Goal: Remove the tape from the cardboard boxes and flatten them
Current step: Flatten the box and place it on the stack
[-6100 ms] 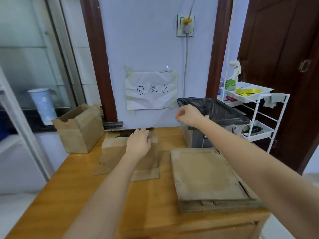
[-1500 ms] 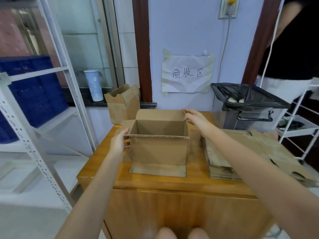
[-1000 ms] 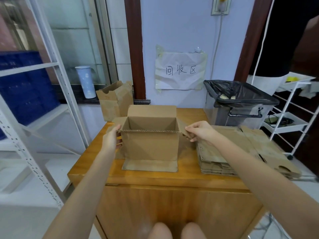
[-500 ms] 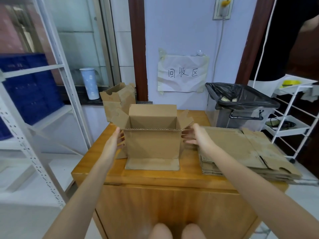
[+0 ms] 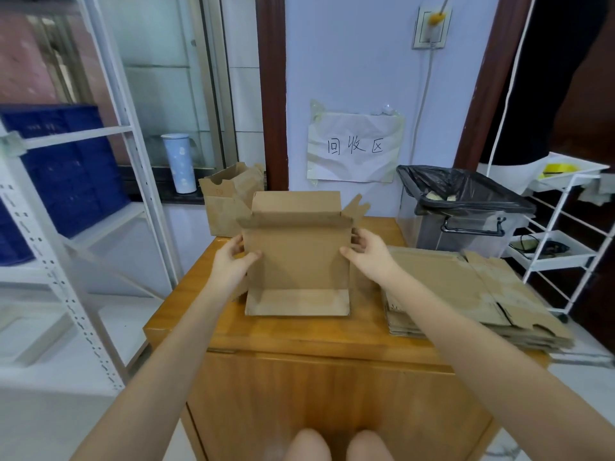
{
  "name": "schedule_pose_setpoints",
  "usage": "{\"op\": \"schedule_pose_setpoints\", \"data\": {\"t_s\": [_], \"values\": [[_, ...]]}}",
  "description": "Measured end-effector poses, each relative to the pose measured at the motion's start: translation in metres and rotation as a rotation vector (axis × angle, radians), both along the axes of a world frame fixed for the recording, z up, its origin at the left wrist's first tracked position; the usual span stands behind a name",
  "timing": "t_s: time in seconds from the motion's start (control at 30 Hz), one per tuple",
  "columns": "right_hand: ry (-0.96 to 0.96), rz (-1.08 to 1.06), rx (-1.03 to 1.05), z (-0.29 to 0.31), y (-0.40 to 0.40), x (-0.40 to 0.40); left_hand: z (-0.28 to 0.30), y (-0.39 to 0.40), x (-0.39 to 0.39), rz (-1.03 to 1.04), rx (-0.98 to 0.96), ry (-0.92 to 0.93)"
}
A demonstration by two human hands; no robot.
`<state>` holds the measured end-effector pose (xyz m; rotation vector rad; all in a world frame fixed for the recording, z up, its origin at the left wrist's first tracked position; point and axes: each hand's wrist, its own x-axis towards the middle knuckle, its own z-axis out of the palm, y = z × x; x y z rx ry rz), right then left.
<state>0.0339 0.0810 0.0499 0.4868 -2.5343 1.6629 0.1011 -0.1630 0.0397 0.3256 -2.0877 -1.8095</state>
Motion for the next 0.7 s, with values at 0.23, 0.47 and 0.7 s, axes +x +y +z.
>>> {"op": "schedule_pose_setpoints", "data": {"t_s": [0.23, 0.47, 0.7], "values": [[0.01, -0.12, 0.014, 0.054, 0.001, -0.018, 0.051, -0.003, -0.012, 0.035, -0.125, -0.08], [-0.028, -0.186, 0.201, 0.065, -0.001, -0.015, 0.063, -0.004, -0.017, -0.024, -0.285, -0.291], [-0.149, -0.161, 0.275, 0.031, -0.003, -0.008, 0.05, -0.003, -0.014, -0.046, -0.344, -0.419]]}}
